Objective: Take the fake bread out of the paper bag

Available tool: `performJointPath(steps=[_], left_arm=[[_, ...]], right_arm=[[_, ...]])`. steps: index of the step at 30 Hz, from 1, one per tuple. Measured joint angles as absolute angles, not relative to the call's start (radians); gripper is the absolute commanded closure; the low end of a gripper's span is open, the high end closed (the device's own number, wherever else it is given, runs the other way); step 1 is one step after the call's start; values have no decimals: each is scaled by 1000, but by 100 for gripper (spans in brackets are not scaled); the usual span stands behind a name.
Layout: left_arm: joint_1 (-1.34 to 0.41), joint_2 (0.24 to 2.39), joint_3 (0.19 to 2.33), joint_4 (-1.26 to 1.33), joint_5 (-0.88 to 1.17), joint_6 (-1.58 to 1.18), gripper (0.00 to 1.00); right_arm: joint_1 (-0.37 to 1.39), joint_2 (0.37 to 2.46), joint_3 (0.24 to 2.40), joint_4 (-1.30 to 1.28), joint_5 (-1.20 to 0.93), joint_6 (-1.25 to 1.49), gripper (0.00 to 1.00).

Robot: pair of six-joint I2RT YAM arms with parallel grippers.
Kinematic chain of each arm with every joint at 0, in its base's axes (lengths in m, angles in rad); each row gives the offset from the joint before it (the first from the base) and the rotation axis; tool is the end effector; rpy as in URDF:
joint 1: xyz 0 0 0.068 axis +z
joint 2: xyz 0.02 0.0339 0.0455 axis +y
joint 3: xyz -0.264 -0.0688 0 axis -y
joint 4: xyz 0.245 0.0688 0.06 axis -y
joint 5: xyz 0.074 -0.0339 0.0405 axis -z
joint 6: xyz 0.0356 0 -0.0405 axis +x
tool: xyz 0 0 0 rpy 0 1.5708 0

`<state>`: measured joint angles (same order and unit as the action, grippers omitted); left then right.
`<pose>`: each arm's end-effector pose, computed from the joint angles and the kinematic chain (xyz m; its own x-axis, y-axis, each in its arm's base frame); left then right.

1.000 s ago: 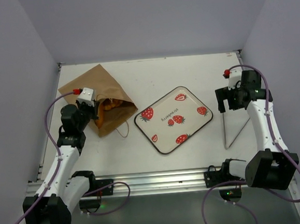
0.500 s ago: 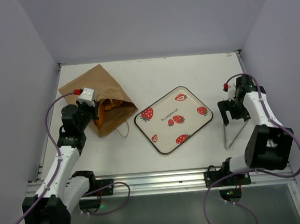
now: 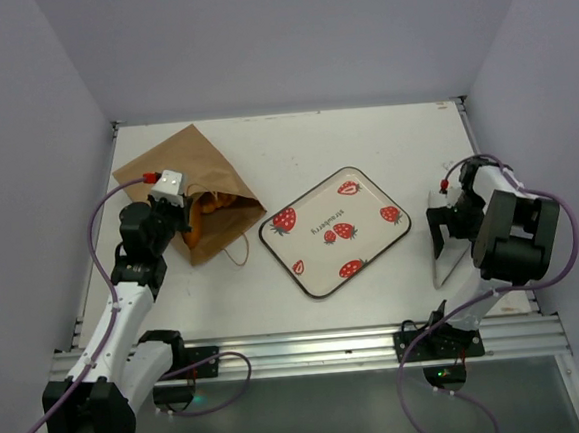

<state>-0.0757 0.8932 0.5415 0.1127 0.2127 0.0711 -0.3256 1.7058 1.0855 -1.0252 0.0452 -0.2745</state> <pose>0.2097 -0.0234 0.2653 -0.2157 0.0860 -0.9727 0.2945 0.9555 0.0192 0.2663 -0.0916 0.1722 -0.9952 0.0502 0.0841 0.0484 0.9986 -0.0231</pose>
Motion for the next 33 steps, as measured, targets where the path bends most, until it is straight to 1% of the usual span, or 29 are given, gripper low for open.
performJointPath(steps=[8, 16, 22, 33], left_arm=[[-80, 893, 542, 110, 212, 71, 100], [-80, 893, 542, 110, 212, 71, 100], [-80, 893, 542, 110, 212, 71, 100], [-80, 893, 542, 110, 213, 71, 100]], right_arm=[[-342, 1760, 1093, -1013, 23, -186, 1], [-346, 1776, 1095, -1002, -71, -111, 1], [-349, 1777, 1096, -977, -86, -64, 1], [-355, 1777, 1109, -995, -146, -72, 1]])
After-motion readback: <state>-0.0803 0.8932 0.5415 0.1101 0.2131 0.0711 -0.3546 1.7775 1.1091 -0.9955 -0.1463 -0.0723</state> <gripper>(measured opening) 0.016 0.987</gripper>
